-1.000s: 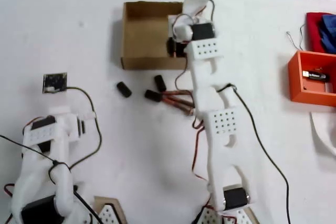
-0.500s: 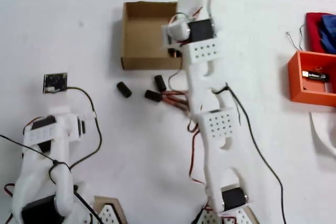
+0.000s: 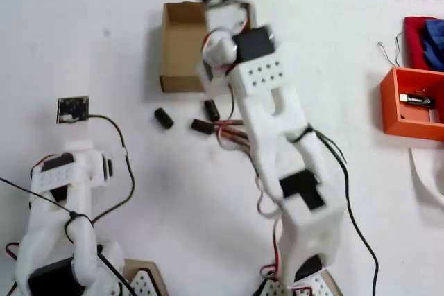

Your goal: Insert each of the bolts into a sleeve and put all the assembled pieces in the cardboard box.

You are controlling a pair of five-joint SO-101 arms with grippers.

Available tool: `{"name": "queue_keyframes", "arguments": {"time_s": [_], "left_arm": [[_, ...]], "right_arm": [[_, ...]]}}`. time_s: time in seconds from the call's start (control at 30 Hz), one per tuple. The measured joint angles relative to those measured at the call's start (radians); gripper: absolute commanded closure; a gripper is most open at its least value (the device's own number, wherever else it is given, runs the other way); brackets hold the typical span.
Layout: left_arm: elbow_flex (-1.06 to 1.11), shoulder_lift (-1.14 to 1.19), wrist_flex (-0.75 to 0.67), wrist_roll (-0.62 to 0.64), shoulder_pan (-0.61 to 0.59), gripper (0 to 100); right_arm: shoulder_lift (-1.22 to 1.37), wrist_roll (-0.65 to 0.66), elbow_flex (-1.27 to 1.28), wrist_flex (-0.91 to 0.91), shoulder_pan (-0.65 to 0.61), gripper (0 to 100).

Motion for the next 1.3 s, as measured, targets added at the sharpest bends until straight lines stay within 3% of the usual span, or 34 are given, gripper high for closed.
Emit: {"name": "queue_keyframes", "arguments": {"time_s": [0.1, 0.2, 0.43, 0.57, 1.03, 1.3], "left_arm": [[0.000, 0.000, 0.000, 0.000, -0.009, 84], [0.000, 0.000, 0.000, 0.006, -0.055, 84], [0.000, 0.000, -0.018, 0.123, -0.221, 84], [0.000, 0.000, -0.031, 0.130, -0.238, 84], [0.000, 0.000, -0.034, 0.130, -0.238, 84], [0.000, 0.000, -0.034, 0.130, -0.238, 84]], "right_arm": [[-0.075, 0.126, 0.275, -0.190, -0.040, 91.1], [-0.080, 0.160, 0.457, -0.377, -0.083, 91.1], [0.057, 0.163, 0.471, -0.535, -0.172, 90.2], [0.204, 0.104, 0.327, -0.497, -0.187, 85.6], [0.706, 0.083, -0.453, -0.199, -0.227, 86.5], [0.888, 0.083, -0.681, -0.152, -0.245, 86.5]]}}
